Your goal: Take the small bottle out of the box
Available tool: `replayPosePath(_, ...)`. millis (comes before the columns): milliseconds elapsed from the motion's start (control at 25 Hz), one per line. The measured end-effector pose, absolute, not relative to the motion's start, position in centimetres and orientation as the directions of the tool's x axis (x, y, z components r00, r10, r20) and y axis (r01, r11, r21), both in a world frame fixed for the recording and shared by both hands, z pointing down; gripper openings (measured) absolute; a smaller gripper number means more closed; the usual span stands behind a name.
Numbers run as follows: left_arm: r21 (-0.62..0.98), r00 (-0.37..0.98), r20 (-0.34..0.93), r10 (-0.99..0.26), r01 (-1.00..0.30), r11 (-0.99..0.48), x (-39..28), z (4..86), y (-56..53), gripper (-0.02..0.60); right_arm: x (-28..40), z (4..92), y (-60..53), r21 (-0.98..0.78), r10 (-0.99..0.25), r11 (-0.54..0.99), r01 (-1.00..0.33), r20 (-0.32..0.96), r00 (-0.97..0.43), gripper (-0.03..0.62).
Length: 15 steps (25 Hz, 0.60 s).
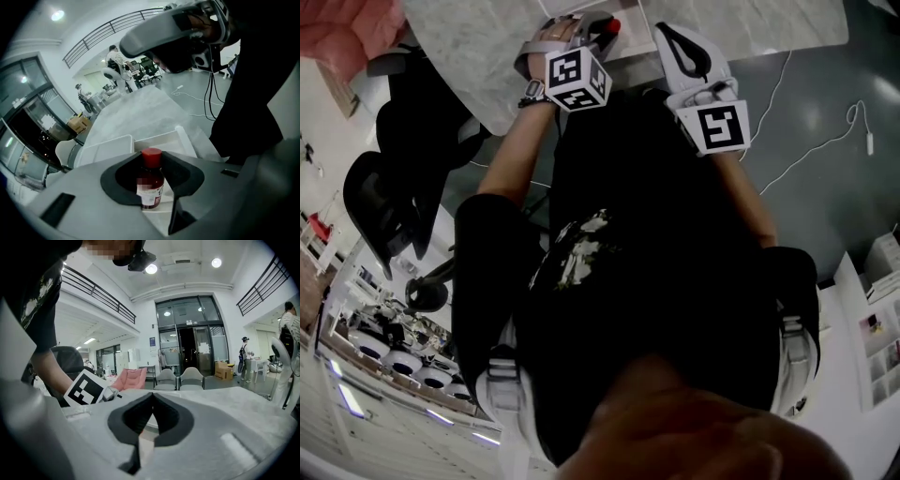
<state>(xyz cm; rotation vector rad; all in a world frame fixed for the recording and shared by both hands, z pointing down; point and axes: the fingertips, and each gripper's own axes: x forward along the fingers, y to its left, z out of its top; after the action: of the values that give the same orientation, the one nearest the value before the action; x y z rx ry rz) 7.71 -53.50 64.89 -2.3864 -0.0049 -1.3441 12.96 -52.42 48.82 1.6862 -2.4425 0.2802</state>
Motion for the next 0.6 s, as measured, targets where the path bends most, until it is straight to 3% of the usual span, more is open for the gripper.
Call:
replayPosePath(200, -0.319, 0.603, 0.763, -0.23, 0.042, -0.947, 6.6, 60.9, -53.5, 0.143, 11.6, 47.1, -52.0, -0.058, -0.9, 0.368, -0.928, 0.228, -0.372, -0.005)
replayPosePath(600, -0.217, 0.712, 0.549, -0.437, -0.384, -0.898, 5.2, 50.7, -54.2, 0.143, 11.4, 43.7, -51.7, -0.049, -0.884, 0.436, -0.899, 0.165, -0.438, -0.005)
